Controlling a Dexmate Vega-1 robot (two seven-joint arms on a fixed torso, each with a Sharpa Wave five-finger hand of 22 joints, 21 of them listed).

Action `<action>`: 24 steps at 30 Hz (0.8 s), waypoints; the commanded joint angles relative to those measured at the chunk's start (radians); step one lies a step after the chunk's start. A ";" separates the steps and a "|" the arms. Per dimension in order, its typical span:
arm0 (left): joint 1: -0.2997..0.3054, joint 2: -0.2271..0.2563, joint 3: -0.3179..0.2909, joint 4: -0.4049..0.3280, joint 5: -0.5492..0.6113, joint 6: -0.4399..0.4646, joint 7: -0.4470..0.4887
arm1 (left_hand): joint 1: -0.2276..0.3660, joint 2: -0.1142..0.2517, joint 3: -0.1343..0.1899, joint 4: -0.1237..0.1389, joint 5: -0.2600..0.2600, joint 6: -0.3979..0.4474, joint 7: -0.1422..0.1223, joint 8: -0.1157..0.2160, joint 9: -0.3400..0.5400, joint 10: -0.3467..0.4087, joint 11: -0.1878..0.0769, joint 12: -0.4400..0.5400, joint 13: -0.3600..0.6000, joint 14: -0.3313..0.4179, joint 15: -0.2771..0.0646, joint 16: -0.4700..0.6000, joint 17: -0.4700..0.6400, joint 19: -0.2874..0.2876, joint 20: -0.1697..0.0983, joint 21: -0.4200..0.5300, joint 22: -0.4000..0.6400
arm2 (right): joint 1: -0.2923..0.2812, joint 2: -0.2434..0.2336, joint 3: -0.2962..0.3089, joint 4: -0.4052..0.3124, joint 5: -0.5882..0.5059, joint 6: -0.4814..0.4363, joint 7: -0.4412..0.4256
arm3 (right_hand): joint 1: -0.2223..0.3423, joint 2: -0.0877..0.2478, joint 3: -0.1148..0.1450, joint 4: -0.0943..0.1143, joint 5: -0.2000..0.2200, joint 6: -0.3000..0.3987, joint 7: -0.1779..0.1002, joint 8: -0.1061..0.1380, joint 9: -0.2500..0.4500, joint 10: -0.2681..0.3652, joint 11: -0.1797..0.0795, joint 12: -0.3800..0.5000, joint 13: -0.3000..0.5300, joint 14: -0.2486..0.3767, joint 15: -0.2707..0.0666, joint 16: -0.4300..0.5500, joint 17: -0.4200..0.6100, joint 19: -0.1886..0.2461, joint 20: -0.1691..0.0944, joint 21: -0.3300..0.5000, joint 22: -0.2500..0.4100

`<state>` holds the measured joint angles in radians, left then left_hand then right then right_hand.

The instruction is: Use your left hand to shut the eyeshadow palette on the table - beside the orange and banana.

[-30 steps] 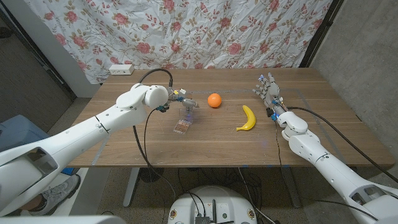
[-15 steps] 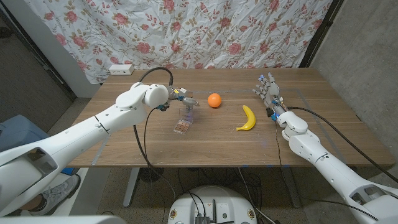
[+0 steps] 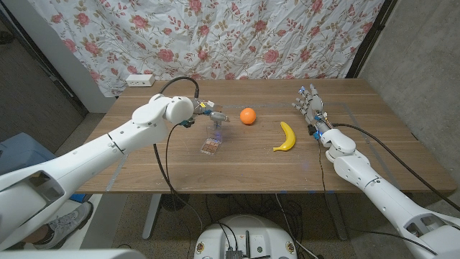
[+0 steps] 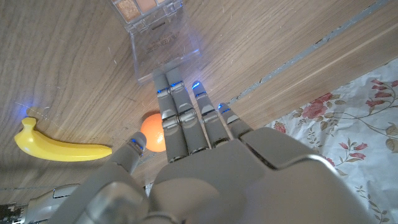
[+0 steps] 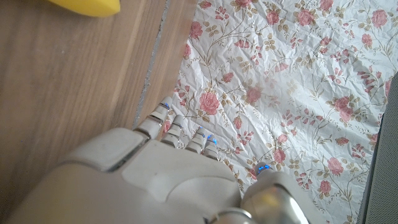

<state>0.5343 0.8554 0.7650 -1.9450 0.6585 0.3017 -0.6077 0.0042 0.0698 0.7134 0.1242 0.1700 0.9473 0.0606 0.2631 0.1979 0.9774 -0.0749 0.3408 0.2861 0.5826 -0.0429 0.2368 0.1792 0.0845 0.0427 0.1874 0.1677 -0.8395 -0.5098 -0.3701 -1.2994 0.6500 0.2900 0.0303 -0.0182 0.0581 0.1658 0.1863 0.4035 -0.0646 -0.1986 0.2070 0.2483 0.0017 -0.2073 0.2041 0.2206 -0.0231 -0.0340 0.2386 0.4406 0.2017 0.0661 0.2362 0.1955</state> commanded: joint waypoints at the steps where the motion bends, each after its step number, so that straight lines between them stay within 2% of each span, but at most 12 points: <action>1: 0.007 0.010 -0.010 -0.011 0.005 -0.005 -0.010 | -0.002 0.063 -0.001 0.008 0.005 0.015 0.001 0.012 0.004 0.003 0.003 0.004 0.005 0.006 -0.002 0.001 0.004 0.001 -0.007 0.000 0.000 | 0.000 0.000 0.000 0.000 0.000 0.000 0.000 | 0.000 0.107 -0.007 0.004 0.003 0.003 -0.008 0.006 0.005 0.000 -0.008 0.005 0.004 -0.004 -0.134 0.003 0.001 0.006 -0.002 0.006 0.003; 24: 0.053 0.046 -0.046 -0.067 0.006 -0.007 0.005 | 0.000 0.071 0.004 0.012 0.006 0.044 0.000 0.016 0.002 -0.021 0.012 -0.010 0.018 -0.001 -0.005 -0.009 0.004 0.003 -0.005 -0.001 0.000 | 0.000 0.000 0.000 0.000 0.000 0.000 0.000 | 0.000 0.107 -0.007 0.004 0.004 0.002 -0.009 0.006 0.005 -0.001 -0.008 0.004 0.004 -0.005 -0.134 0.003 0.000 0.006 -0.003 0.006 0.003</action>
<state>0.5657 0.8835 0.7367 -1.9816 0.6622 0.2942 -0.6109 0.0042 0.0698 0.7136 0.1323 0.1700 0.9795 0.0607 0.2740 0.1977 0.9602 -0.0658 0.3359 0.2999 0.5825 -0.0429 0.2323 0.1790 0.0845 0.0427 0.1874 0.1678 -0.8395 -0.5099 -0.3700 -1.2990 0.6502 0.2902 0.0304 -0.0182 0.0582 0.1659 0.1863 0.4035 -0.0646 -0.1985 0.2070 0.2483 0.0017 -0.2073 0.2041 0.2207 -0.0231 -0.0340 0.2386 0.4406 0.2016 0.0660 0.2362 0.1955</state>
